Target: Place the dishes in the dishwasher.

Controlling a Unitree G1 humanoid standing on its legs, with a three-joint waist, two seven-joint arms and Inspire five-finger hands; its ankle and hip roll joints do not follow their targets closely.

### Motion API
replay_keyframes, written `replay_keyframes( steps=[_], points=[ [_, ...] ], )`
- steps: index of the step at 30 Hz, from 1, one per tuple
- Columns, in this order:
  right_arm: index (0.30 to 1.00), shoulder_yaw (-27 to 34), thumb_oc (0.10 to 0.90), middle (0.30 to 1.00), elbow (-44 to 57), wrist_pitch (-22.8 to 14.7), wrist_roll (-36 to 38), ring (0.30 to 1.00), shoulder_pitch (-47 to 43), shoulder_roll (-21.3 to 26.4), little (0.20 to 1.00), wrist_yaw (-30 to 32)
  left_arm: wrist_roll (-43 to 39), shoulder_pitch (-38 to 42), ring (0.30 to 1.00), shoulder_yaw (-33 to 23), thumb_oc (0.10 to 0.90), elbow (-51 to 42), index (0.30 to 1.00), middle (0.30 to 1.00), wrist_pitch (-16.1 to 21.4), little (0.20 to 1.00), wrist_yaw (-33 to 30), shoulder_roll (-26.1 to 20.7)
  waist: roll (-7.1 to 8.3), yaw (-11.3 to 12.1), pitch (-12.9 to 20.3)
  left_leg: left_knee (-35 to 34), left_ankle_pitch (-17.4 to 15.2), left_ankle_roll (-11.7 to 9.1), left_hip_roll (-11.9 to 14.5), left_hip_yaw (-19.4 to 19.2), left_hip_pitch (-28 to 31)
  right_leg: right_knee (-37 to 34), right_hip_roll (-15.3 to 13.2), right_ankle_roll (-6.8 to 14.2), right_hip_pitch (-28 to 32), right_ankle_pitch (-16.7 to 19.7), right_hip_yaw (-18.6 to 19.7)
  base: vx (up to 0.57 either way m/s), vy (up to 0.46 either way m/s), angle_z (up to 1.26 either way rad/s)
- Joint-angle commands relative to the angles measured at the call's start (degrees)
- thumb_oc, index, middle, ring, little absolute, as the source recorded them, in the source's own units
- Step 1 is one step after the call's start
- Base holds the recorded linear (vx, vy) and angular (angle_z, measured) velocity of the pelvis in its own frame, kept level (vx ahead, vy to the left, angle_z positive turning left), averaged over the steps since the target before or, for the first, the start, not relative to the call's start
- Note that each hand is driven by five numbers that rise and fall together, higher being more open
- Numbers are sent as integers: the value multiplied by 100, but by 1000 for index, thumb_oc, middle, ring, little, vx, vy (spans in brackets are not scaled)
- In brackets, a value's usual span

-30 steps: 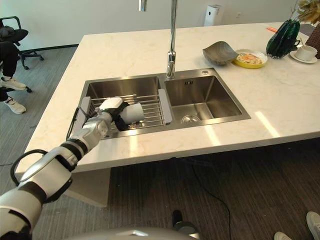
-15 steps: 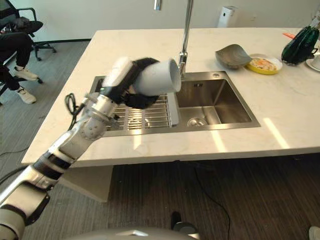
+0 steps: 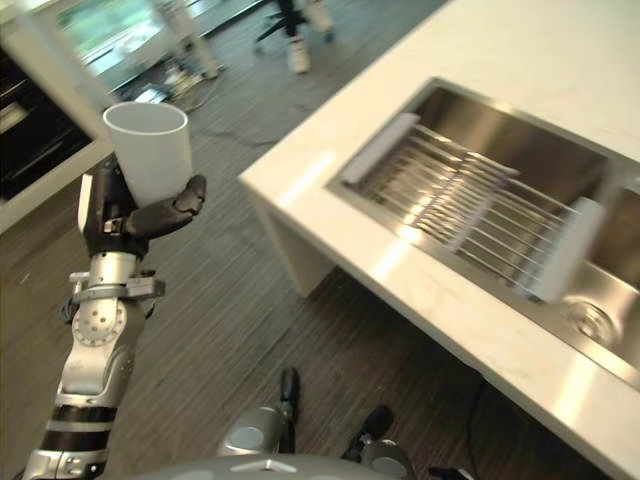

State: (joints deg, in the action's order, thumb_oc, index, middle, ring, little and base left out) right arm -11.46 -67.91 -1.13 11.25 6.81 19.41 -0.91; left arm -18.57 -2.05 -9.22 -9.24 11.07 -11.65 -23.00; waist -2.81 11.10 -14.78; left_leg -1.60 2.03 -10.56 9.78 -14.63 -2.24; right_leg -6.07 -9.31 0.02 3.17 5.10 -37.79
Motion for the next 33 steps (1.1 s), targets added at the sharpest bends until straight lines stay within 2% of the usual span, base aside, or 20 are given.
replay_keyframes(
  steps=[1, 3, 4, 5, 8, 10, 11, 12, 15, 16, 18, 19, 21, 22, 23, 24, 26, 29, 30, 33],
  points=[
    [900, 191, 800, 900, -136, -79, 190, 900, -171, -230, 900, -81, -342, 421, 300, -687, 400, -214, 300, 300, 718, 300, 37, -160, -187, -220, 297, 270, 321, -7, 157, 341, 5, 118, -42, 622, 221, -689, 181, -279, 125, 63],
    [900, 310, 800, 900, -132, -47, 229, 900, -153, -211, 900, -113, -396, 280, 300, -897, 400, 65, 300, 300, 680, 300, -1, -119, -161, -269, 338, 365, 301, -78, 472, 125, 330, 142, -196, 644, 149, -554, -87, -281, 137, 110],
    [900, 384, 800, 900, -78, -24, 263, 900, -109, -209, 900, -150, -293, 223, 300, -999, 400, 158, 300, 300, 654, 300, 9, -209, -140, -434, 443, 420, 380, -164, 742, -277, 608, 163, -338, 657, 71, -420, -337, -237, 143, 109],
    [900, 373, 800, 900, -68, -19, 263, 900, -97, -211, 900, -152, -289, 212, 300, -1005, 400, 159, 300, 300, 653, 300, 9, -214, -141, -451, 451, 401, 391, -173, 747, -269, 616, 159, -330, 662, 81, -417, -349, -239, 167, 112],
    [900, 583, 800, 900, 56, -30, 421, 900, 56, -249, 900, -131, -108, 193, 300, -941, 400, 279, 300, 300, 581, 300, 79, -359, -125, -783, 645, 270, 527, -266, 1052, -1002, 966, 190, -507, 652, 32, -254, -756, -204, 162, 118],
    [900, 804, 800, 900, 6, -48, 673, 900, 46, -241, 900, -51, -47, 123, 300, -814, 400, 236, 300, 300, 516, 300, 170, -338, -168, -888, 734, 6, 426, -213, 969, -1184, 1010, 204, -609, 744, 58, -41, -974, -206, 331, 194],
    [900, 889, 800, 900, -55, -20, 765, 900, -42, -292, 900, -52, 93, 46, 300, -777, 400, 238, 300, 300, 449, 300, 241, -317, -174, -869, 775, -155, 207, -168, 827, -1142, 1025, 235, -722, 833, 27, 147, -1018, -154, 359, 62],
    [900, 895, 800, 900, -65, -18, 768, 900, -49, -293, 900, -52, 109, 43, 300, -772, 400, 220, 300, 300, 436, 300, 241, -307, -168, -876, 781, -161, 178, -136, 794, -1132, 1021, 239, -757, 866, 29, 182, -1028, -132, 402, 36],
    [900, 932, 800, 900, -23, -48, 735, 900, -89, -359, 900, -61, 633, 6, 300, -684, 400, 90, 300, 300, 455, 300, 306, -398, 5, -787, 719, -204, -198, 141, 375, -832, 943, 421, -1171, 1145, -18, 486, -973, -158, 404, 48],
    [900, 898, 800, 900, 140, -86, 662, 900, -61, -446, 900, -113, 1073, -19, 300, -583, 400, 25, 300, 300, 473, 300, 293, -539, 147, -748, 647, -209, -361, 322, 112, -674, 854, 669, -1409, 1295, 4, 543, -814, -168, 373, 59],
    [900, 887, 800, 900, 222, -88, 621, 900, -69, -495, 900, -112, 1256, -13, 300, -527, 400, -4, 300, 300, 466, 300, 239, -611, 245, -770, 613, -244, -435, 413, -41, -546, 848, 868, -1572, 1389, -63, 587, -585, -71, 197, 70],
    [900, 872, 800, 900, 275, -110, 617, 900, -144, -506, 900, -105, 1331, 74, 300, -375, 400, 14, 300, 300, 473, 300, 217, -683, 305, -841, 583, -267, -478, 448, -126, -335, 809, 983, -1582, 1412, -152, 554, -95, 6, 113, 70],
    [900, 842, 800, 900, 321, -150, 754, 900, -204, -547, 900, -93, 1367, 339, 300, 66, 400, 59, 300, 300, 546, 300, 227, -809, 341, -1077, 514, -259, -409, 545, -323, 156, 715, 1011, -1334, 1304, -350, 322, 1323, 106, 221, 143],
    [900, 873, 800, 900, 242, -157, 983, 900, -185, -603, 900, -123, 1353, 741, 300, 709, 400, 220, 300, 300, 556, 300, 309, -908, 323, -1295, 528, -311, -371, 657, -582, 925, 662, 1213, -686, 1215, -484, -205, 2866, 221, 278, 244],
    [900, 860, 800, 900, 210, -158, 1075, 900, -207, -604, 900, -125, 1338, 1025, 300, 1126, 400, 340, 300, 300, 530, 300, 372, -920, 364, -1339, 507, -336, -280, 718, -746, 1371, 584, 1259, -391, 1182, -496, -375, 3342, 256, 215, 295],
    [900, 870, 800, 900, 205, -158, 1074, 900, -209, -607, 900, -125, 1339, 1042, 300, 1142, 400, 356, 300, 300, 534, 300, 368, -921, 363, -1347, 517, -335, -325, 715, -745, 1394, 596, 1268, -394, 1189, -475, -429, 3322, 98, 59, 255],
    [900, 682, 800, 900, 394, -178, 1107, 900, -220, -527, 900, -75, 1549, 1446, 300, 1754, 400, 472, 300, 300, 515, 300, 403, -973, 450, -1342, 453, -340, -238, 804, -1002, 2202, 535, 1286, 23, 1038, -362, -622, 3629, 148, -18, 248],
    [900, 605, 800, 900, 551, -233, 1167, 900, -264, -483, 900, -58, 1655, 1504, 300, 1910, 400, 478, 300, 300, 525, 300, 392, -991, 517, -1345, 439, -340, -224, 768, -1032, 2393, 555, 1102, 24, 1028, -208, -542, 3468, 111, -96, 186],
    [900, 566, 800, 900, -21, -202, 1220, 900, -799, -600, 900, 236, 1567, 1489, 300, 2151, 400, 379, 300, 300, 535, 300, 451, -937, 481, -1070, 531, -340, -181, 766, -1092, 2508, 511, 719, -86, 1034, 31, -393, 3153, 82, -41, 110],
    [900, 559, 800, 900, -417, -135, 919, 900, -907, -602, 900, 311, 1396, 1227, 300, 2066, 400, 273, 300, 300, 532, 300, 466, -930, 409, -948, 715, -340, -215, 730, -1079, 2464, 526, 252, -70, 1067, 230, -271, 3000, 127, -5, 48]
  ],
)
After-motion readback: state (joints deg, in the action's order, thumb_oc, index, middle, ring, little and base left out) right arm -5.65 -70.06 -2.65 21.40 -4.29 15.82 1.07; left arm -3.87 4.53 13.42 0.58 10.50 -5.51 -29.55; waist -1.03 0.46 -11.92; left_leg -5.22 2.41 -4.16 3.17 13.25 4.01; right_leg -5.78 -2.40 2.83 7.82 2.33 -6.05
